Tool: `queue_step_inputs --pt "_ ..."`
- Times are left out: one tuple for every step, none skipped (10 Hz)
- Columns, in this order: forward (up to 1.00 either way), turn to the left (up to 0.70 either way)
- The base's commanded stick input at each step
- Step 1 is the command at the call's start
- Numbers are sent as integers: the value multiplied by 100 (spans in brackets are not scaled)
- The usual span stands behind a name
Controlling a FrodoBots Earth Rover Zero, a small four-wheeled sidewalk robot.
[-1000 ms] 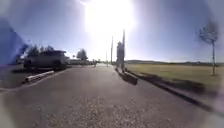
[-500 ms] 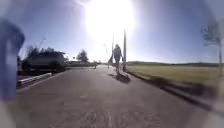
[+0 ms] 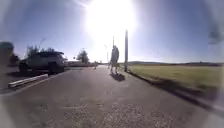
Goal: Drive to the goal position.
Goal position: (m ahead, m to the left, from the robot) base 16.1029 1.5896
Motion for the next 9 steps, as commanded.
queue_step_inputs --pt "100 0" --pt "100 0" --pt "100 0" --pt "100 0" --pt "100 0" --pt "100 0" --pt "100 0" --pt "100 0" --pt "100 0"
